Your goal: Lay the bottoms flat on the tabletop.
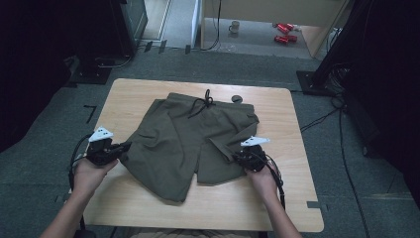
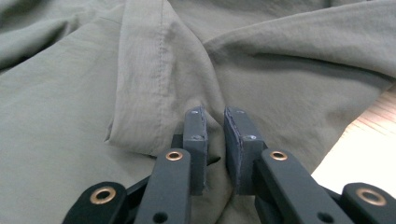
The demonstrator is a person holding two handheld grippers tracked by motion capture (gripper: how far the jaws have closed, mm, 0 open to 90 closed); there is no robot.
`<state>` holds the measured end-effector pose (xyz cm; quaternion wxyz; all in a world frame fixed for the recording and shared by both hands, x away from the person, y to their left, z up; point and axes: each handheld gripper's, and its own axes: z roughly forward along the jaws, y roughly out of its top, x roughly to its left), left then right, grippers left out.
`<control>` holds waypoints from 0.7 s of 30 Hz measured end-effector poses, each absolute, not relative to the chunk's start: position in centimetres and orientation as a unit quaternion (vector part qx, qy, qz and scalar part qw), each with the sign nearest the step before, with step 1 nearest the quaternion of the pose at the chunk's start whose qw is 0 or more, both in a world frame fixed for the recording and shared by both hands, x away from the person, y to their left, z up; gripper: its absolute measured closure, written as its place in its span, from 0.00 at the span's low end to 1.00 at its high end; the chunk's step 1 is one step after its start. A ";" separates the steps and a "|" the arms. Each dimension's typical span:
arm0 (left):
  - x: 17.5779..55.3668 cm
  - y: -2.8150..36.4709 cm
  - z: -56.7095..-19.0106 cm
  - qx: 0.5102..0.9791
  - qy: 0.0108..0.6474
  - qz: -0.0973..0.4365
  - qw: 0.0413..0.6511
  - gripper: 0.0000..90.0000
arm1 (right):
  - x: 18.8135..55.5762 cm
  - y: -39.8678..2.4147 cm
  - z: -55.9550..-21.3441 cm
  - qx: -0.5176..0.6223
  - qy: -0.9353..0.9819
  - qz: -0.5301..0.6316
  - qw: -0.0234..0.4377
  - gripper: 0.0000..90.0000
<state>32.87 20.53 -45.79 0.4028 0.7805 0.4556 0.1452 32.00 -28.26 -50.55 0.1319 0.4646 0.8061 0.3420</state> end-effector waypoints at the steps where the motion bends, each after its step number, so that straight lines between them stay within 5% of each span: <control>1: 33.0 21.2 -46.0 0.776 0.464 0.145 0.402 1.00 | 32.1 -28.3 -50.7 0.463 0.807 0.342 0.134 0.89; 21: 38.0 21.3 -49.1 0.766 0.504 0.144 0.373 1.00 | 36.9 -29.1 -51.1 0.490 0.783 0.345 0.166 0.90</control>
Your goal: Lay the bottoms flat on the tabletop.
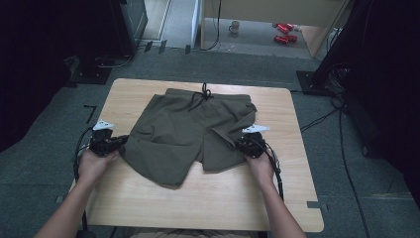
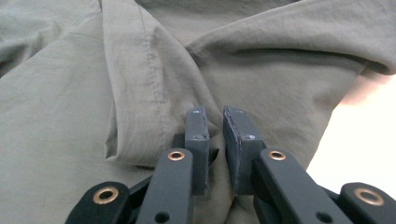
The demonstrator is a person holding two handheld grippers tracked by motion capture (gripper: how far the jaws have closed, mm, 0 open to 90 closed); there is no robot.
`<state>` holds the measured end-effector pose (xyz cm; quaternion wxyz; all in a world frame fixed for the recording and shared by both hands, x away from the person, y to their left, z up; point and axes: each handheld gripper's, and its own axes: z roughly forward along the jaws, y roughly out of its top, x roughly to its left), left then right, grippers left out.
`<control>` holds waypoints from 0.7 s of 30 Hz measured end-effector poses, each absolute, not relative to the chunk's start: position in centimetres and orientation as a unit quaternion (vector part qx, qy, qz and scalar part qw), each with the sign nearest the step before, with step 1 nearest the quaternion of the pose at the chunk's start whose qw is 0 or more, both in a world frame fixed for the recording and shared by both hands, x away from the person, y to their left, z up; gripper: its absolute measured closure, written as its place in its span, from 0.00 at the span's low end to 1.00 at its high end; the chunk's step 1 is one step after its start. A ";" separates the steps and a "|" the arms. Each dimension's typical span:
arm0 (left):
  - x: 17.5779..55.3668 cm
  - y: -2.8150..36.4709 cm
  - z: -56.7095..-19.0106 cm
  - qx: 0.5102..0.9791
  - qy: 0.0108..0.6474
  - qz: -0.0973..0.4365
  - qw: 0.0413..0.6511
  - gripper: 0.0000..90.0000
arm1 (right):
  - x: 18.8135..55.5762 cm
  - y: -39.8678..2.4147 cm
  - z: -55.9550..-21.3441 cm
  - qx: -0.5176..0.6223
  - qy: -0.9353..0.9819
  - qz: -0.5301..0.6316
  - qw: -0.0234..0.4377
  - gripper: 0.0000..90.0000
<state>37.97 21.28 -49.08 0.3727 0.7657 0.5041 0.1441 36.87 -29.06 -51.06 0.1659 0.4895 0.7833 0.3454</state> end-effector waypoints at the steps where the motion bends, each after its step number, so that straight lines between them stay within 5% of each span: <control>1: 38.3 21.2 -49.2 0.766 0.505 0.144 0.371 1.00 | 36.9 -29.1 -51.1 0.490 0.783 0.345 0.166 0.90; 13: 40.2 21.3 -49.8 0.750 0.530 0.140 0.371 0.98 | 40.6 -28.3 -51.0 0.498 0.779 0.334 0.183 0.88; 16: 39.8 21.3 -49.5 0.751 0.524 0.143 0.375 0.94 | 40.8 -28.2 -50.9 0.502 0.779 0.330 0.182 0.82; 17: 39.6 21.3 -49.3 0.748 0.526 0.137 0.382 0.84 | 40.8 -28.2 -50.6 0.507 0.777 0.328 0.180 0.77; 21: 39.2 21.4 -49.0 0.751 0.524 0.126 0.382 0.72 | 40.4 -28.5 -49.7 0.505 0.773 0.339 0.180 0.75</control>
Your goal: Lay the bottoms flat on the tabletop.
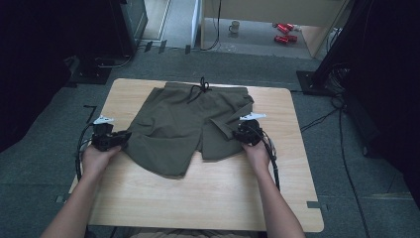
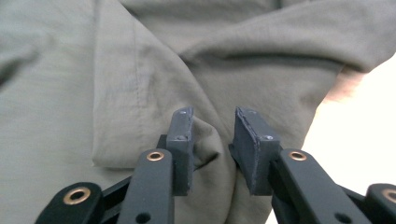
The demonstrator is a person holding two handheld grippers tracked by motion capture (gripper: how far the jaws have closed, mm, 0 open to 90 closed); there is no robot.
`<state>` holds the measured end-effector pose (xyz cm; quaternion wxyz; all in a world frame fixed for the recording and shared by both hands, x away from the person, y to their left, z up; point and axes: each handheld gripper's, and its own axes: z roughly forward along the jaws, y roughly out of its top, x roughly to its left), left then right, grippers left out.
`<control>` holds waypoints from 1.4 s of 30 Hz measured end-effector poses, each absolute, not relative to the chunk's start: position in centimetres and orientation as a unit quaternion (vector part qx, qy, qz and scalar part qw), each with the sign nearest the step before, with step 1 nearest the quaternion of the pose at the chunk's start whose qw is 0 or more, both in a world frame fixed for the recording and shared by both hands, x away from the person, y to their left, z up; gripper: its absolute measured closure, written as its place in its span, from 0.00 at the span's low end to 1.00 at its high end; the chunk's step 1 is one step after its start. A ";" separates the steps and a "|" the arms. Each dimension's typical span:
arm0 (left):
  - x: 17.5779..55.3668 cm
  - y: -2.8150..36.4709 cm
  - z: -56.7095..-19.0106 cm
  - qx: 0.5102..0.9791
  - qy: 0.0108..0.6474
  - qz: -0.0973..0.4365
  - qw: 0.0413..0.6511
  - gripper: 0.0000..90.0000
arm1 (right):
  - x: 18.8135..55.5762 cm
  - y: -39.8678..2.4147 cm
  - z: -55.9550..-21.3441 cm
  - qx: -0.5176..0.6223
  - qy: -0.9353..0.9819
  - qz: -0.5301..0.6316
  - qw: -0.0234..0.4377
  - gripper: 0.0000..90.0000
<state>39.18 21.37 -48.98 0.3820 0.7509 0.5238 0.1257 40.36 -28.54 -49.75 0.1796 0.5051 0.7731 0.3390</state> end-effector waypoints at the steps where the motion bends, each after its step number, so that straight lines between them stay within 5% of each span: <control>1: 39.0 21.3 -48.9 0.754 0.520 0.129 0.379 0.66 | 40.0 -28.6 -49.0 0.498 0.774 0.347 0.183 0.73; 13: 37.1 20.4 -46.7 0.746 0.497 0.136 0.423 0.50 | 39.7 -25.5 -48.2 0.474 0.781 0.371 0.166 0.49; 20: 37.0 19.1 -46.9 0.754 0.483 0.129 0.426 0.49 | 41.2 -23.8 -49.2 0.477 0.784 0.359 0.168 0.48; 23: 36.9 18.8 -47.1 0.757 0.479 0.129 0.425 0.49 | 41.8 -23.3 -49.8 0.479 0.791 0.341 0.171 0.60; 25: 36.8 18.7 -47.2 0.759 0.478 0.130 0.422 0.49 | 41.9 -23.4 -50.1 0.485 0.793 0.320 0.184 0.86; 27: 36.8 18.8 -47.2 0.759 0.478 0.130 0.423 0.50 | 41.8 -23.9 -49.6 0.494 0.788 0.325 0.174 0.94; 42: 36.2 18.1 -46.9 0.759 0.471 0.131 0.430 0.50 | 31.7 -27.4 -43.6 0.445 0.783 0.393 0.186 0.95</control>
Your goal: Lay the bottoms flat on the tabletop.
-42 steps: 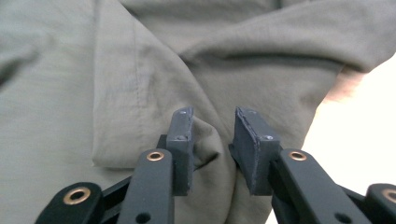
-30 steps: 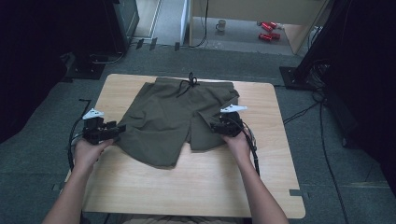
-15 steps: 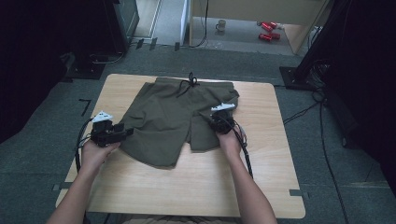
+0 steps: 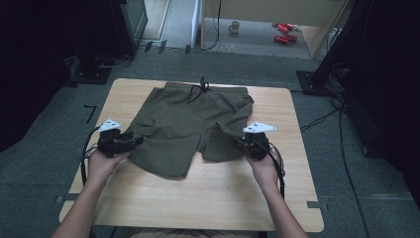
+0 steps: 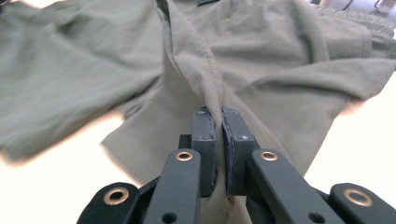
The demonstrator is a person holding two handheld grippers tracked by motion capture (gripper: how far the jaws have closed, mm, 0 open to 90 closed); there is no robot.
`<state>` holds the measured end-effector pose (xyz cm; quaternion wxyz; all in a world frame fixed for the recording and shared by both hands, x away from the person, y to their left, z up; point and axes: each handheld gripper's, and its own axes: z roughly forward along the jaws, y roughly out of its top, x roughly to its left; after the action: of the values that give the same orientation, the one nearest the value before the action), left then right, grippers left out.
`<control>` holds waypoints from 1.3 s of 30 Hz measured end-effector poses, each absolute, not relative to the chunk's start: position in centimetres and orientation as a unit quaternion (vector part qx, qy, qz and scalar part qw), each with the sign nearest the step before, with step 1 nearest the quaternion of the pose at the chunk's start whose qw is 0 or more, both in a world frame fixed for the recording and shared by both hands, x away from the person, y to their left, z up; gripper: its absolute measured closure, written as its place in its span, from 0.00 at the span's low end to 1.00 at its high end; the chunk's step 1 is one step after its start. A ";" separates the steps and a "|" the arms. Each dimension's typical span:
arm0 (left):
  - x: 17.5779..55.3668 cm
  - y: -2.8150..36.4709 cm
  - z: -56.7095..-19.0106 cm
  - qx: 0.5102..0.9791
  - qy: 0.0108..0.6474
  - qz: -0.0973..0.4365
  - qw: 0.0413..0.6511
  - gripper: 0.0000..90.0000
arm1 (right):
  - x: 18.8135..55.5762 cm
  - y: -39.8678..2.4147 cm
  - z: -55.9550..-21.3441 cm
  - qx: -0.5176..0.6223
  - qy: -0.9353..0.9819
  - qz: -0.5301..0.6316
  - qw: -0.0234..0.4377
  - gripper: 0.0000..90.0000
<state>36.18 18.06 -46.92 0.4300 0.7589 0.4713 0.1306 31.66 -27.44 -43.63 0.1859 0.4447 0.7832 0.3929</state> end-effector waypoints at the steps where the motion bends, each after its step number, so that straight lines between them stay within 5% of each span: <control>1: 36.1 17.9 -46.9 0.760 0.470 0.131 0.430 0.50 | 30.7 -27.6 -43.7 0.442 0.784 0.395 0.184 0.95; 11: 35.7 17.5 -47.1 0.758 0.469 0.125 0.435 0.50 | 24.9 -27.9 -45.2 0.433 0.792 0.395 0.168 0.94; 24: 36.1 17.0 -47.6 0.762 0.465 0.124 0.432 0.49 | 21.6 -27.3 -48.5 0.432 0.812 0.368 0.139 0.90; 31: 36.4 16.9 -47.8 0.763 0.466 0.122 0.432 0.48 | 21.0 -28.3 -49.4 0.444 0.809 0.366 0.119 0.72; 39: 36.5 16.7 -47.8 0.764 0.464 0.122 0.431 0.48 | 21.1 -27.6 -47.7 0.433 0.798 0.398 0.129 0.65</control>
<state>36.50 16.71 -47.82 0.4306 0.7642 0.4644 0.1221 21.06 -27.64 -47.65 0.1293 0.4335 0.7981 0.3981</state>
